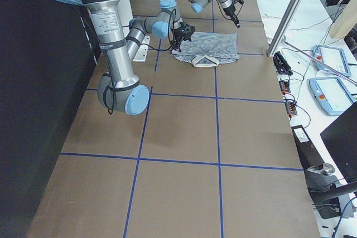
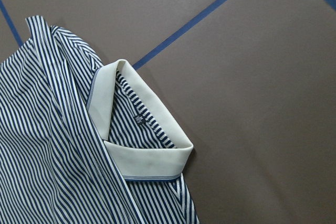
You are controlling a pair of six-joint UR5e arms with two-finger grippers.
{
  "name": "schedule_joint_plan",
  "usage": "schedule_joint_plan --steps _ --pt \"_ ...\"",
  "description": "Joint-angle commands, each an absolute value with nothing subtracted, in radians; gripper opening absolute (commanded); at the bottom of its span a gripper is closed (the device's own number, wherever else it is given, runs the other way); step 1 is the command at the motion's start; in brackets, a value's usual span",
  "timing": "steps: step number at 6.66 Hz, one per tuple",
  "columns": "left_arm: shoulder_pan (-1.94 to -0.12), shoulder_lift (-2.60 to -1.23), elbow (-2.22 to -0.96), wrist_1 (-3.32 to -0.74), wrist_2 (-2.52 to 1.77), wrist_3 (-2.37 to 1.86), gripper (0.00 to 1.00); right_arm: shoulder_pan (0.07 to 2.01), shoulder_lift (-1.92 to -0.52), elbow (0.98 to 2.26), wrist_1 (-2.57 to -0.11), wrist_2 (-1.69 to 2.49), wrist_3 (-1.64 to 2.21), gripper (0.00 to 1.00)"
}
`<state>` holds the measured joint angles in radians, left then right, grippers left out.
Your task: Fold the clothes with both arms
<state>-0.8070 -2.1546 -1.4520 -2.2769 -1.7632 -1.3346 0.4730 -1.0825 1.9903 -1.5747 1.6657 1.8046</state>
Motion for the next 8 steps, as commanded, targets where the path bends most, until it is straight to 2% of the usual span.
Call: schedule_joint_plan --steps 1,4,8 --pt "-0.808 -2.048 -1.589 -2.275 -1.796 -1.336 0.45 0.416 -0.981 1.855 -1.585 1.692 1.623 1.0" --pt "-0.802 -2.048 -1.588 -2.275 -1.798 -1.339 0.47 0.35 -0.864 1.662 -1.617 1.72 1.346 1.0" --pt "-0.793 -2.046 -1.586 -2.275 -1.798 -1.387 0.5 0.33 -0.853 1.62 -1.703 1.721 1.166 1.0"
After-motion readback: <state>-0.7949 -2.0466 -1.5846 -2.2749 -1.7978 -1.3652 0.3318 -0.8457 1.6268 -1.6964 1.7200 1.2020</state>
